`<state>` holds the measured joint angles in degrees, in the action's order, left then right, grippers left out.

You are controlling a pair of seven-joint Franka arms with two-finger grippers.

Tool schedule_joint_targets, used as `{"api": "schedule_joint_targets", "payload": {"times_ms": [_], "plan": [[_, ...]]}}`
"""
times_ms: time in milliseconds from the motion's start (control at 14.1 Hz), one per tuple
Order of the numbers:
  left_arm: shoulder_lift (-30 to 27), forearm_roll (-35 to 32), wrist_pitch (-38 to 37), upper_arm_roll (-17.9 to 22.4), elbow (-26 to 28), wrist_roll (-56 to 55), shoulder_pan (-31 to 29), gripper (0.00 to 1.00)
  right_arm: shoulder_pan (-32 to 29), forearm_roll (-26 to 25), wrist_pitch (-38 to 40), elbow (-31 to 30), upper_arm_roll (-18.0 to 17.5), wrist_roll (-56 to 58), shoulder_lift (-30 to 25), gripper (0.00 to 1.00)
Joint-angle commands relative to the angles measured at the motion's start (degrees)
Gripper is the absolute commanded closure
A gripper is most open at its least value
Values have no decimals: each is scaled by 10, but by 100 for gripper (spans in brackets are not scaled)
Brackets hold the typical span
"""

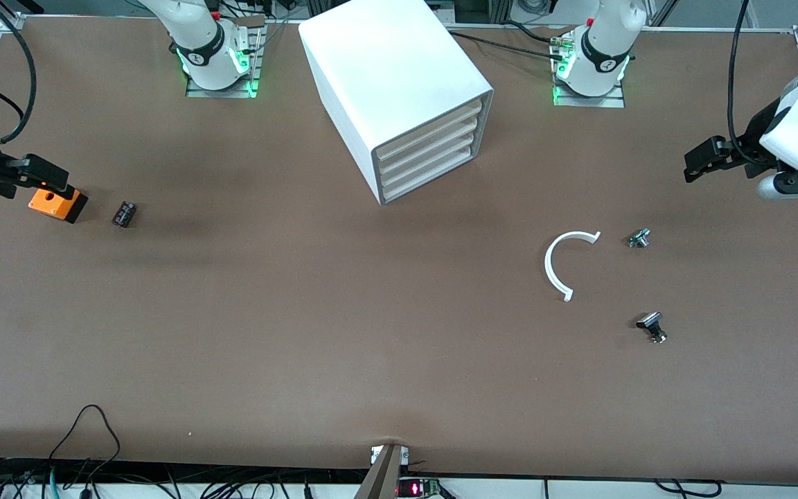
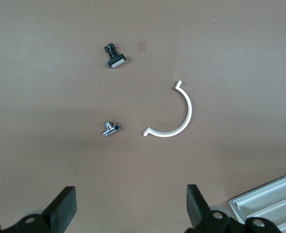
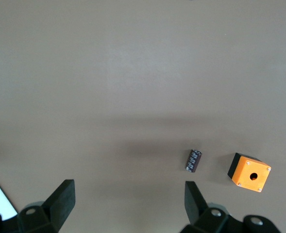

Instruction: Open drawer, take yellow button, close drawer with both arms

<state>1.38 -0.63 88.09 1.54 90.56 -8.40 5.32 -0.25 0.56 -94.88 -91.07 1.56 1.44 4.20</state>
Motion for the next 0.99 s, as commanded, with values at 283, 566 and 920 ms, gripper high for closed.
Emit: {"api": "schedule_joint_targets", "payload": {"times_ms": [283,566,920], "plan": [[13,3,-25,1,-25,9,7,0,15,-6,4,28,-50,8,4,0],[17,3,-41,-9,-25,10,7,0,13,-6,-7,28,-58,8,5,0],[56,6,-105,-26,-25,9,9,0,12,-8,-7,30,-48,7,3,0]]}}
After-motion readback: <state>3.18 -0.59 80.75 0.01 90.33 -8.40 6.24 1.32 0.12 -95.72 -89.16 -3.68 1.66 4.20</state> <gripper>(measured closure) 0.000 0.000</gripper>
